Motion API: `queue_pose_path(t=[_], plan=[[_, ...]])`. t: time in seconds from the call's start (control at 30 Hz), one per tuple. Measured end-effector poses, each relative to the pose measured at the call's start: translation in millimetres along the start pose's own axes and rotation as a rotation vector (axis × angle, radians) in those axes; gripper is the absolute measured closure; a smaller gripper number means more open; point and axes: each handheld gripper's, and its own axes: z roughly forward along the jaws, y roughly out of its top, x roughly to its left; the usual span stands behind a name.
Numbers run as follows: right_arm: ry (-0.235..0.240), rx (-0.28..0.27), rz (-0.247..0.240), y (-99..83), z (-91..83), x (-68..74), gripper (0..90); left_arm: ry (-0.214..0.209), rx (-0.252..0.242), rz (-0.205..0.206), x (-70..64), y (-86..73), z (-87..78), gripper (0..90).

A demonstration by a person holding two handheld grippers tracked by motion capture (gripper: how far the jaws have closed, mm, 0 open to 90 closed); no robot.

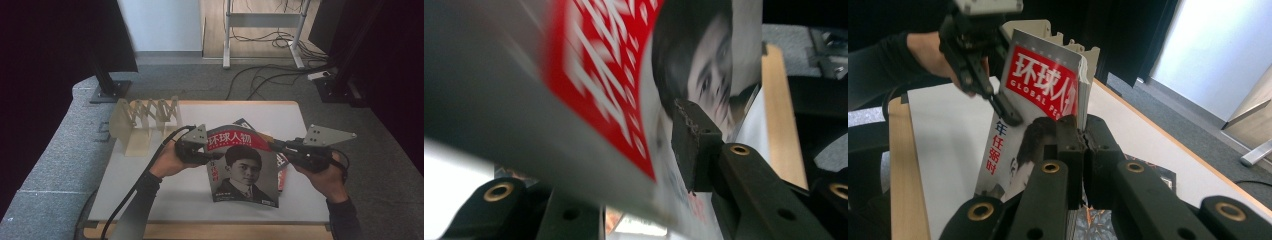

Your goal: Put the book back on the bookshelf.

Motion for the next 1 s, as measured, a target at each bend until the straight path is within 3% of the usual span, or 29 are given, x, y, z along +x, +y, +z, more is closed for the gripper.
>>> queue_pose_path(t=[0.07, 0.17, 0.37, 0.6, 0.73, 0.83, 1.0], plan=[[-0.003, 0.004, -0.002, -0.2, -0.9, 0.0, 85.9, -0.002, -0.01, -0.006, 0.0, 5.0, -3.9, 67.3], [-0.008, 0.004, 0.003, -2.0, -1.5, -1.6, 85.9, -0.025, -0.009, -0.052, 3.3, 11.5, -7.7, 67.4], [-0.025, 0.013, 0.007, -4.1, -1.5, -3.8, 85.8, 0.011, 0.005, -0.054, -0.7, 16.6, -9.2, 79.0], [-0.048, 0.039, -0.005, -4.3, 1.3, -3.4, 85.3, 0.022, 0.013, -0.071, -4.3, 18.2, -15.9, 83.1], [-0.056, 0.063, 0.009, -9.5, 5.8, -5.1, 84.9, 0.053, 0.009, -0.082, -5.6, 18.7, -24.1, 86.4], [-0.066, 0.076, 0.025, -14.0, 8.8, -6.7, 84.5, 0.036, 0.023, -0.092, -5.0, 18.4, -30.2, 86.6], [-0.063, 0.079, 0.043, -19.0, 13.2, -7.8, 82.9, 0.056, 0.038, -0.09, -10.4, 18.9, -39.9, 86.8]])
